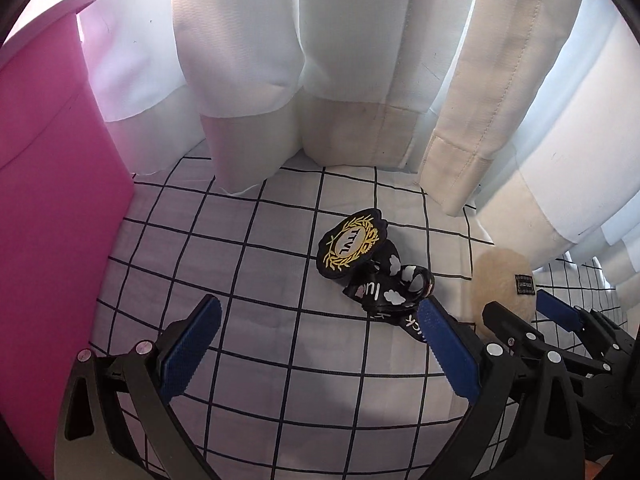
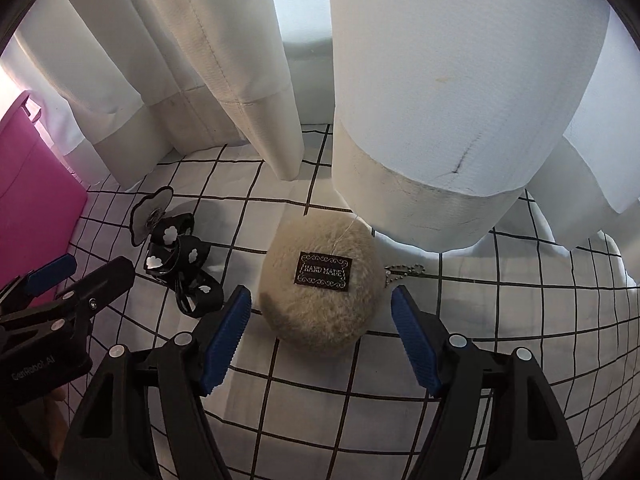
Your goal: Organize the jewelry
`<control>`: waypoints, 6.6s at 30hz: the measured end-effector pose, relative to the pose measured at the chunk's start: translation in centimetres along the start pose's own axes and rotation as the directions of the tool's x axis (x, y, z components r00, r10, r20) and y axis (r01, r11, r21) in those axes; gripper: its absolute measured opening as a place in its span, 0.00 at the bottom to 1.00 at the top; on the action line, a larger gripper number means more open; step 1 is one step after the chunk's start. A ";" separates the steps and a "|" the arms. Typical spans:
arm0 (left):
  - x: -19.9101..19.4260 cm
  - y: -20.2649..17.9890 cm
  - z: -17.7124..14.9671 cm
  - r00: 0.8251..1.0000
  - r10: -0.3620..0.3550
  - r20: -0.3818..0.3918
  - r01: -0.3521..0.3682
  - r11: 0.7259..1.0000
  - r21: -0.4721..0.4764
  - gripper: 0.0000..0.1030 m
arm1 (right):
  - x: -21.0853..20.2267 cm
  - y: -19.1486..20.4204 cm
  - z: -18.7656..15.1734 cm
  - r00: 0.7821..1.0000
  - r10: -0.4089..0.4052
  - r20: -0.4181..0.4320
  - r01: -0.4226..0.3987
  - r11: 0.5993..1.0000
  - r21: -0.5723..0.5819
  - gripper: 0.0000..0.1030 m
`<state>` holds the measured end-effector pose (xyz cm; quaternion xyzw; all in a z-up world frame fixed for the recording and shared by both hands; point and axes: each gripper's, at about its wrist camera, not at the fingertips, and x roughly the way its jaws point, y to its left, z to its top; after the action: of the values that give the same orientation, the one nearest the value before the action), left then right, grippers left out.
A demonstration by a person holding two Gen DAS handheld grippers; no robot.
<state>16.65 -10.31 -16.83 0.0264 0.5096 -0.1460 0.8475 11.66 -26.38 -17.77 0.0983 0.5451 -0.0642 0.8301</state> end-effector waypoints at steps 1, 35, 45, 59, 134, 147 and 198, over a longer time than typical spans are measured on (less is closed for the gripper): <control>0.3 0.0 0.1 1.000 -0.001 -0.003 0.001 1.000 -0.004 0.94 | 0.4 0.0 0.1 1.000 -0.010 -0.007 0.010 1.000 -0.002 0.67; 3.3 -3.1 0.0 0.998 0.053 -0.036 -0.051 0.997 0.053 0.16 | 0.4 -1.5 -1.7 0.995 -0.069 0.075 0.072 0.997 -0.034 0.50; -1.8 -2.6 -2.6 0.997 0.066 0.040 -0.068 0.995 0.067 0.08 | -3.2 -0.5 -3.8 0.989 -0.042 0.144 0.048 0.998 -0.036 0.49; -9.9 -1.9 -4.0 0.987 0.065 0.144 -0.072 0.996 0.048 0.07 | -8.6 0.1 -5.5 0.977 -0.009 0.214 0.020 0.999 -0.049 0.49; -26.4 24.3 -4.5 0.865 0.473 0.165 -0.357 0.813 -0.460 0.93 | -15.8 34.1 2.2 0.957 0.242 0.158 -0.119 0.829 -0.546 0.67; -26.9 23.0 -5.0 0.884 0.449 0.132 -0.350 0.820 -0.452 0.94 | -16.6 31.4 1.0 0.966 0.203 0.158 -0.097 0.857 -0.507 0.67; -28.1 21.8 -6.9 0.894 0.437 0.099 -0.340 0.805 -0.486 0.94 | -19.5 29.4 -0.4 0.963 0.184 0.198 -0.067 0.873 -0.484 0.67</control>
<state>4.41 18.02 2.09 -0.0842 0.4224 0.1532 0.8894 9.82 2.33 2.73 -0.0799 0.4333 0.1139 0.8904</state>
